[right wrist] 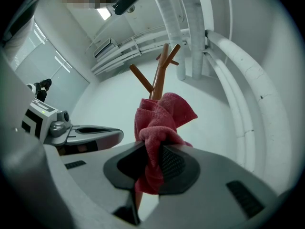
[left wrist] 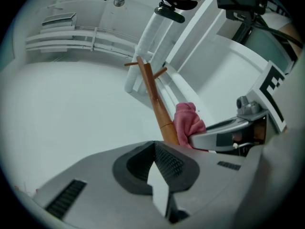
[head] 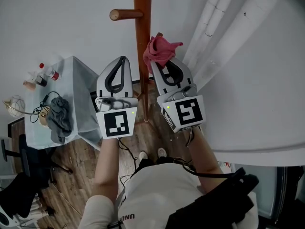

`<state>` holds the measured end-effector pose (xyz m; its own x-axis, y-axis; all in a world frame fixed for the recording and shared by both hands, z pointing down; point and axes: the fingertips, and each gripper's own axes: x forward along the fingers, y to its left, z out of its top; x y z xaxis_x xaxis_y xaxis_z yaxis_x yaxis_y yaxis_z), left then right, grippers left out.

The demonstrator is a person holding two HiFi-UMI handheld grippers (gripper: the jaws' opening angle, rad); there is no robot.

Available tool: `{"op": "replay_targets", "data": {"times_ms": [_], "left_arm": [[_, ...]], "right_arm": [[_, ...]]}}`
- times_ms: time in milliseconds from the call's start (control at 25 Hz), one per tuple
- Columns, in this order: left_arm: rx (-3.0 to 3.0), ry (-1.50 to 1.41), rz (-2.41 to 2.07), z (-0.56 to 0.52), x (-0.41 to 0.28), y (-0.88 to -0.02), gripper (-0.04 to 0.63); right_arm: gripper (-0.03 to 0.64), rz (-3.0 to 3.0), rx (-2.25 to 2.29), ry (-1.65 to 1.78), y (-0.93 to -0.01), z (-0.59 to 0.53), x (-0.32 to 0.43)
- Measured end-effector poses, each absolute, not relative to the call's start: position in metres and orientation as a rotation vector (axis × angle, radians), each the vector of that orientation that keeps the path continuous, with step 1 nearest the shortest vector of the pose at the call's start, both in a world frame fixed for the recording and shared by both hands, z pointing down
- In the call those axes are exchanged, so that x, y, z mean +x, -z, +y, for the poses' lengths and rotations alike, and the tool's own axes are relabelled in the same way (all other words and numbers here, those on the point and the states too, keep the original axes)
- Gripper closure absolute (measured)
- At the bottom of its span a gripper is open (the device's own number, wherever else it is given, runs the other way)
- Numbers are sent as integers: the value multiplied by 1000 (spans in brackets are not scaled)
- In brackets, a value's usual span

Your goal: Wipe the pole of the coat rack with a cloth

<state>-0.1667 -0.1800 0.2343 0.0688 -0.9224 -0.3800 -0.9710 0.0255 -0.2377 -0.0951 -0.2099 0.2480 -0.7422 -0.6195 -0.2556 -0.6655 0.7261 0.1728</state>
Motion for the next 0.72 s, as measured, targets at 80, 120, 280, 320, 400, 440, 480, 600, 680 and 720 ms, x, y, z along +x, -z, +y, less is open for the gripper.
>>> {"op": "replay_targets", "data": {"times_ms": [80,120,280,320,400,440,480,600,680,720], "left_arm": [[-1927,-147,1882,-181,-167,-237,581],[-1929,-146,1883,-181,-167,-239,581],[-1944,-148,1883,-181,-167,-243,581],[-1948,-147,1884,-181,-167,-244,581],[-1954,-145,1886,-181,-168,-246,581],[-1957,-145,1887,-181,-168,-247,581],[-1959,-147,1888,-182,-167,-247,581],[-1970,-149,1893,-181,-167,-252,581],[-1976,-152,1894,-180,-168,-254,581],[-1978,-154,1895,-180,-169,-254,581]], "right_arm": [[543,2758,-1037,-367,-253,-210,-95],[543,2763,-1039,-364,-256,-210,-95],[543,2790,-1056,-351,-268,-208,-97],[543,2798,-1059,-350,-271,-207,-97],[543,2811,-1066,-338,-276,-206,-98],[543,2815,-1070,-332,-279,-206,-98],[543,2820,-1074,-331,-281,-206,-98],[543,2829,-1084,-357,-286,-204,-98],[543,2831,-1094,-356,-288,-203,-98],[543,2831,-1099,-352,-288,-203,-97]]}}
